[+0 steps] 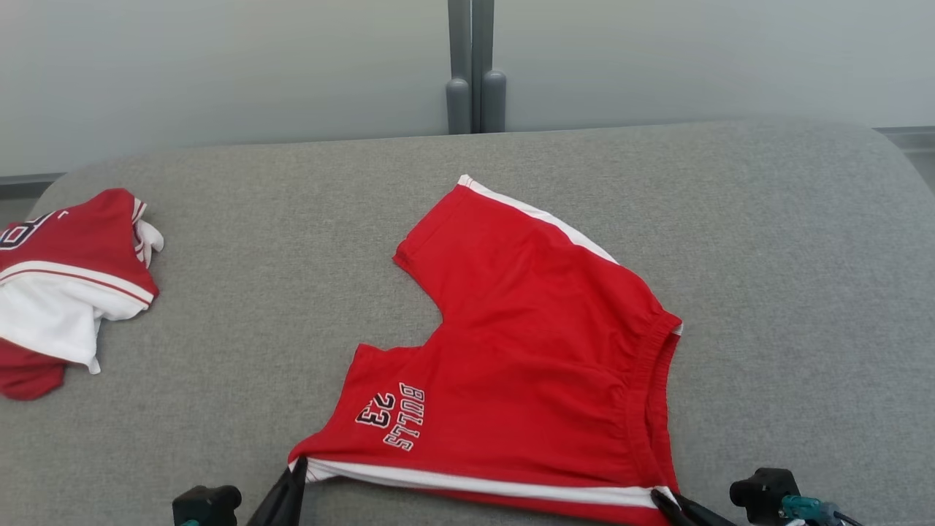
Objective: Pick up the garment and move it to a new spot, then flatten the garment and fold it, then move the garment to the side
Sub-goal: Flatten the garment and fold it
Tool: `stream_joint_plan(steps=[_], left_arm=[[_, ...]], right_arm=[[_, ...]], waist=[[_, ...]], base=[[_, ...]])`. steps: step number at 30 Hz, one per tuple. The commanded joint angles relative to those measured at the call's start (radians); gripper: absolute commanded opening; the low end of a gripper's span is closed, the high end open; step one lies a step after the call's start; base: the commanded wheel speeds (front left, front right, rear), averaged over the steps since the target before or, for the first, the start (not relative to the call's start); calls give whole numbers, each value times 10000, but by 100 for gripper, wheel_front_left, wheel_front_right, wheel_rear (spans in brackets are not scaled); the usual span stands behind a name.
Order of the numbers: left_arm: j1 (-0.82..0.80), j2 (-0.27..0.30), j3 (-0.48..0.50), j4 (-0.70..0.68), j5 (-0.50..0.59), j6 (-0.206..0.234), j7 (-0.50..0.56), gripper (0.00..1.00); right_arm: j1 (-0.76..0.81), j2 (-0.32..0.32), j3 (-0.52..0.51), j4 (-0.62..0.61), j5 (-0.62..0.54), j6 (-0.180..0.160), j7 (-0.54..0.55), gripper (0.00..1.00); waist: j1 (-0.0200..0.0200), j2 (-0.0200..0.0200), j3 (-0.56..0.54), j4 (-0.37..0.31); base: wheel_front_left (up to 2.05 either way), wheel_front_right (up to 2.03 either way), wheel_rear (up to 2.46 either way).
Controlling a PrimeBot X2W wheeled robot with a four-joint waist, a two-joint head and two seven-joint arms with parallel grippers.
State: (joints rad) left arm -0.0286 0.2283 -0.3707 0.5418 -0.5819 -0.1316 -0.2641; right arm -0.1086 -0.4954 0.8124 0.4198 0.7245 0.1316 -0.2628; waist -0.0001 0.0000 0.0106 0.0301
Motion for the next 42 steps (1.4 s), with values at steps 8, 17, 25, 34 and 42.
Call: stream_joint_plan(steps=[8,17,25,34,42], left_arm=[[-1690,463,-246,-1425,520,30,2,0],[-6140,805,-1503,-28,992,30,5,0],[-9143,666,-1968,2642,1770,29,4,0],[-11013,439,-2045,4637,2470,221,5,0],[-11495,240,-2029,5211,2742,538,5,0]], right_arm=[[-532,283,-1364,-1112,583,-18,-31,0],[-1982,1115,-3120,-1634,1316,-16,-31,0],[-3007,2418,-3750,-1320,818,-16,-31,0],[-3312,3373,-4321,-1319,133,-16,-31,0],[-3168,3690,-4625,-1291,-512,-18,-31,0]], waist=[[1,0,876,-472],[1,0,3009,-1395],[1,0,4512,-2414],[1,0,5352,-3072],[1,0,5468,-3223]], base=[[0,0,0],[0,0,0],[0,0,0],[0,0,0],[0,0,0]])
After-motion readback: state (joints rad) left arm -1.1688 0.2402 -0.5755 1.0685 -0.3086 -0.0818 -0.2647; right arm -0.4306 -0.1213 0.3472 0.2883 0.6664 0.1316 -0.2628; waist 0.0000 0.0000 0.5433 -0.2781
